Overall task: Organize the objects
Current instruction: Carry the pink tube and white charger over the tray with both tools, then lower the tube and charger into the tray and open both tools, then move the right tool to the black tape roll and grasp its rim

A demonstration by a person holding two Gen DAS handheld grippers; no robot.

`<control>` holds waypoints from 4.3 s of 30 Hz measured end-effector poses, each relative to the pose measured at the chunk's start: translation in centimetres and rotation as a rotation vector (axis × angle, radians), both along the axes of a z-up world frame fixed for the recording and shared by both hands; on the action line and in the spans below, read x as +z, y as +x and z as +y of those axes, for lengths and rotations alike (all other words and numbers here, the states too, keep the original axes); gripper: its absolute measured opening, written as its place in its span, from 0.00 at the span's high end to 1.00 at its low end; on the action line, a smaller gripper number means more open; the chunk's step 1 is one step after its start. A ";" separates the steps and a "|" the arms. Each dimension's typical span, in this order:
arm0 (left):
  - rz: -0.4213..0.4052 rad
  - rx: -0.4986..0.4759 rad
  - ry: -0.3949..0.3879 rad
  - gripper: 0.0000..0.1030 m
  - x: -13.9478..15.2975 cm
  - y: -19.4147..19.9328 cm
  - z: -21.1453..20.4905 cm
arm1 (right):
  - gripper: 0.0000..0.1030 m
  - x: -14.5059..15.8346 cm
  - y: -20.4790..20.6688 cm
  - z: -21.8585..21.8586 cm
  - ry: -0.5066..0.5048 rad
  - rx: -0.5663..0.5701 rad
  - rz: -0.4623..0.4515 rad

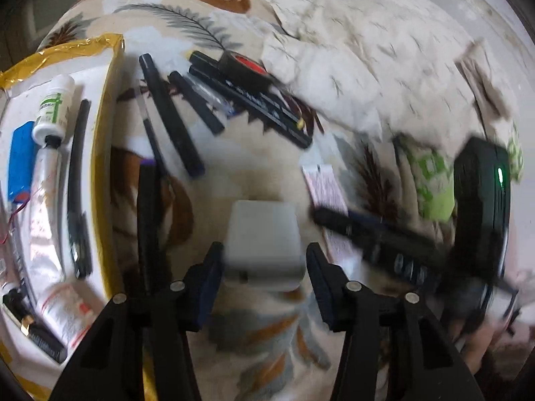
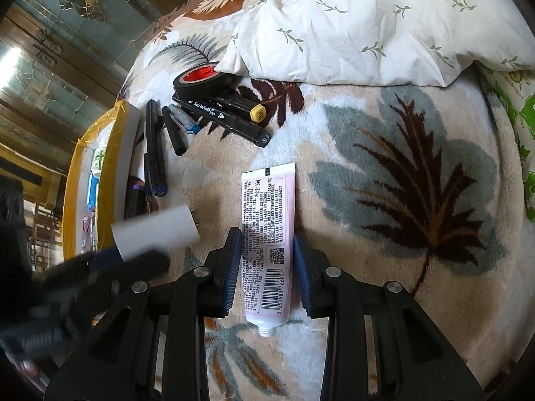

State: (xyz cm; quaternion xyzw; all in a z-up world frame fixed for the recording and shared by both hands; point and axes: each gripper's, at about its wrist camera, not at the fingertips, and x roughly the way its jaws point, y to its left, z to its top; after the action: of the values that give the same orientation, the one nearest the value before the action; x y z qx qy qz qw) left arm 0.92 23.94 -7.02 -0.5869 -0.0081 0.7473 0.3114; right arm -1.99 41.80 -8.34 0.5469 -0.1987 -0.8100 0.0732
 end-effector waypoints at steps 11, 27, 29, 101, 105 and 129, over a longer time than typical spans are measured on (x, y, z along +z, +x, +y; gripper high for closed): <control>0.049 -0.046 -0.079 0.50 -0.6 0.3 1.7 | 0.71 0.0 0.5 0.6 -0.032 0.009 -0.010; 0.021 -0.011 -0.031 0.53 0.3 1.8 -0.9 | 0.72 0.4 1.0 -1.6 0.063 0.069 0.002; 0.021 0.009 0.026 0.53 1.6 1.9 -2.5 | 0.72 0.6 1.4 -1.6 -0.004 0.063 0.013; 0.064 0.364 0.033 0.47 1.3 -15.0 -20.8 | 0.63 4.2 -12.0 -21.7 0.059 0.160 0.054; 0.131 0.358 0.027 0.43 2.8 -13.8 -20.7 | 0.62 5.0 -11.3 -21.1 0.034 0.160 0.070; 0.229 0.190 0.182 0.43 4.7 -2.1 -7.2 | 0.63 3.8 -5.5 -2.2 -0.024 0.034 0.129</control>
State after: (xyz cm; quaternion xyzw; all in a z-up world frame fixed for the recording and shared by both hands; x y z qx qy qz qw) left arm -1.15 16.69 -2.27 -0.4640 -0.0957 0.8315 0.2902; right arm -7.54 39.57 -4.53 0.4961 -0.1940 -0.8396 0.1064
